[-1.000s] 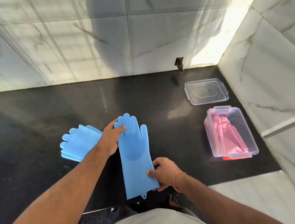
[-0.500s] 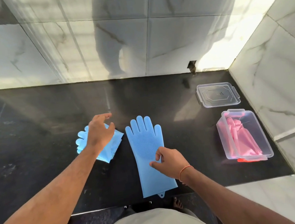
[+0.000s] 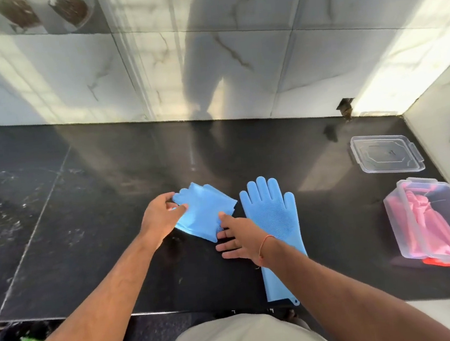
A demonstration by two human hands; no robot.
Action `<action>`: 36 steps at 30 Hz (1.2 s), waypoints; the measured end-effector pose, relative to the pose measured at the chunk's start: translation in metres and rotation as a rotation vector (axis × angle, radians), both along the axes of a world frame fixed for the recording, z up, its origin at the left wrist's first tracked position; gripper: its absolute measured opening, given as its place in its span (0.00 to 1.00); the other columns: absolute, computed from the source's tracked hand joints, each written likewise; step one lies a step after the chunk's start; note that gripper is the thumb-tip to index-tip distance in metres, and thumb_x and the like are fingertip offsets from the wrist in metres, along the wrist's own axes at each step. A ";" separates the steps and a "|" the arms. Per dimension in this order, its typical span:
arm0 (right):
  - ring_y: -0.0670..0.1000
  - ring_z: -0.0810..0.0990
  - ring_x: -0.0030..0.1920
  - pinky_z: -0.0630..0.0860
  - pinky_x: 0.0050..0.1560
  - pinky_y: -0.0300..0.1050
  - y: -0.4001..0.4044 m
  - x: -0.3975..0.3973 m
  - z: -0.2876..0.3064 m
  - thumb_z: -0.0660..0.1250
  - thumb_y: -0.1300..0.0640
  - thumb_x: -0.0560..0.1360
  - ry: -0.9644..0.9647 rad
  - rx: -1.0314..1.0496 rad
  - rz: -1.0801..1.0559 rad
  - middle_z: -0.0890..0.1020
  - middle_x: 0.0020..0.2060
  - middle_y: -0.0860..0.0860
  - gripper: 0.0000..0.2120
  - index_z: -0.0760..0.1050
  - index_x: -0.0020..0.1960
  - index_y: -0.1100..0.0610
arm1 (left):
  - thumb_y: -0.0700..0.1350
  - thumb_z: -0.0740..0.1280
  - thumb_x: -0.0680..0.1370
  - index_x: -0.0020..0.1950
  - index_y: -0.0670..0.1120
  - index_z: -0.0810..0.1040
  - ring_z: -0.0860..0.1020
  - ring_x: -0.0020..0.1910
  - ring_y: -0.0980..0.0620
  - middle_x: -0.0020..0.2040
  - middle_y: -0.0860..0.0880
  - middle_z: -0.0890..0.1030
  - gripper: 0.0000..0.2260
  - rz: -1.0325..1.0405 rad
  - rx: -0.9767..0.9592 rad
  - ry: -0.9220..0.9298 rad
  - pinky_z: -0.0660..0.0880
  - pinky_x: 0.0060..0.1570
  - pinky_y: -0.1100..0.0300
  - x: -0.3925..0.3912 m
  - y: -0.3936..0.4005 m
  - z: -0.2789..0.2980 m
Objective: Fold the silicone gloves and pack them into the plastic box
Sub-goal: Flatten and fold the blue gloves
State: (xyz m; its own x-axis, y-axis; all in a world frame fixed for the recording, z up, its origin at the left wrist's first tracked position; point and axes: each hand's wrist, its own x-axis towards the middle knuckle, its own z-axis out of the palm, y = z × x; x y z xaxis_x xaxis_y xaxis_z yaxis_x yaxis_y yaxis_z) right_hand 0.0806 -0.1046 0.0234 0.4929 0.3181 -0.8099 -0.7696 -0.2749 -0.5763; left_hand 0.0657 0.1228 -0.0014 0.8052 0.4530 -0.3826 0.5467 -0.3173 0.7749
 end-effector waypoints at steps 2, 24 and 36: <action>0.59 0.88 0.56 0.87 0.48 0.52 0.002 0.002 -0.001 0.62 0.31 0.82 0.041 0.037 -0.045 0.84 0.62 0.54 0.35 0.74 0.75 0.58 | 0.44 0.76 0.80 0.68 0.48 0.85 0.82 0.50 0.55 0.53 0.47 0.87 0.16 0.005 -0.172 -0.069 0.81 0.61 0.50 -0.003 -0.008 0.010; 0.57 0.89 0.50 0.85 0.46 0.52 -0.051 -0.017 0.011 0.77 0.39 0.76 -0.092 0.266 -0.231 0.89 0.55 0.58 0.21 0.85 0.63 0.51 | 0.56 0.77 0.75 0.83 0.62 0.65 0.79 0.73 0.55 0.75 0.56 0.77 0.38 -0.233 -0.746 -0.166 0.79 0.68 0.47 -0.042 -0.065 0.020; 0.57 0.88 0.61 0.85 0.59 0.55 -0.097 -0.025 0.031 0.68 0.41 0.83 -0.309 0.317 -0.419 0.88 0.60 0.56 0.20 0.80 0.69 0.52 | 0.36 0.86 0.69 0.84 0.57 0.63 0.83 0.67 0.54 0.70 0.60 0.81 0.51 -0.575 -0.371 -0.386 0.81 0.66 0.58 -0.039 -0.142 0.009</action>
